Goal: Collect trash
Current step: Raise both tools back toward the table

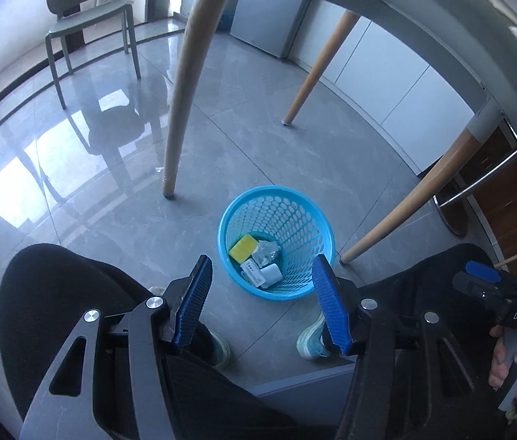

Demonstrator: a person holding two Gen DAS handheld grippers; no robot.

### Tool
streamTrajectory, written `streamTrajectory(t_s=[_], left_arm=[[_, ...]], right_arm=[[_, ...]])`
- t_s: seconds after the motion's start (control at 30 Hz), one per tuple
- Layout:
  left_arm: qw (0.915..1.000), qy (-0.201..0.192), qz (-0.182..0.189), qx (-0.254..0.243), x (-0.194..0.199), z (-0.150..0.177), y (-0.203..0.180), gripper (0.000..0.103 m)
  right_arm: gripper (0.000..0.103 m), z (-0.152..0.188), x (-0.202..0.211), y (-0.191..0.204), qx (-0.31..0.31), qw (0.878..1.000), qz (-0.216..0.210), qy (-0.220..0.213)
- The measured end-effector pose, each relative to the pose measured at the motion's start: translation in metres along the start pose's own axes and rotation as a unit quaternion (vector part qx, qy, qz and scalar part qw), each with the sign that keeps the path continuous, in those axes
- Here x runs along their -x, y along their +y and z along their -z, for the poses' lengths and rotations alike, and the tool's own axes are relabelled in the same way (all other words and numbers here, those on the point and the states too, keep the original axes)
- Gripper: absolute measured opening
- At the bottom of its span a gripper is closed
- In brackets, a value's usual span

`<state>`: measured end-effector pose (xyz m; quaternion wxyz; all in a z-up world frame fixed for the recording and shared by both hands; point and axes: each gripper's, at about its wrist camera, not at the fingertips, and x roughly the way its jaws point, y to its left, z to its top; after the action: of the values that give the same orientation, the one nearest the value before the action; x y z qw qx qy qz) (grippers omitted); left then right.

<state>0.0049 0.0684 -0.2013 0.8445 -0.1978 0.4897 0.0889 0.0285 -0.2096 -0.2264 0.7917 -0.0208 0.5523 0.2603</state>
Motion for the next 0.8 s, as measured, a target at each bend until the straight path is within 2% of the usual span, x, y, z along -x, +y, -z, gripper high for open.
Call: streamTrajectory(t_s=[0.1,0.2,0.33,0.47,0.8], left_arm=[[0.9996,-0.026,-0.003,-0.006,0.023,0.001,0.0,0.057],[0.9977,-0.061,-0.008,-0.027,0.049,0.003,-0.006,0.064],[0.9929,-0.103,-0.015,-0.059,0.082,0.0,-0.016,0.064],[0.9862,-0.148,-0.023,-0.07,0.11,-0.009,-0.02,0.064],[0.9729,-0.21,-0.022,-0.094,0.148,-0.038,-0.043,0.069]], right_arm=[[0.093,0.004,0.015,0.002,-0.008,1.0,-0.023,-0.002],[0.094,0.007,0.04,0.01,0.002,0.999,-0.031,-0.023],[0.094,0.008,0.072,0.02,0.022,0.998,-0.032,-0.052],[0.094,0.007,0.102,0.024,0.02,0.996,-0.045,-0.079],[0.094,-0.024,0.171,0.028,0.029,0.986,-0.036,-0.162]])
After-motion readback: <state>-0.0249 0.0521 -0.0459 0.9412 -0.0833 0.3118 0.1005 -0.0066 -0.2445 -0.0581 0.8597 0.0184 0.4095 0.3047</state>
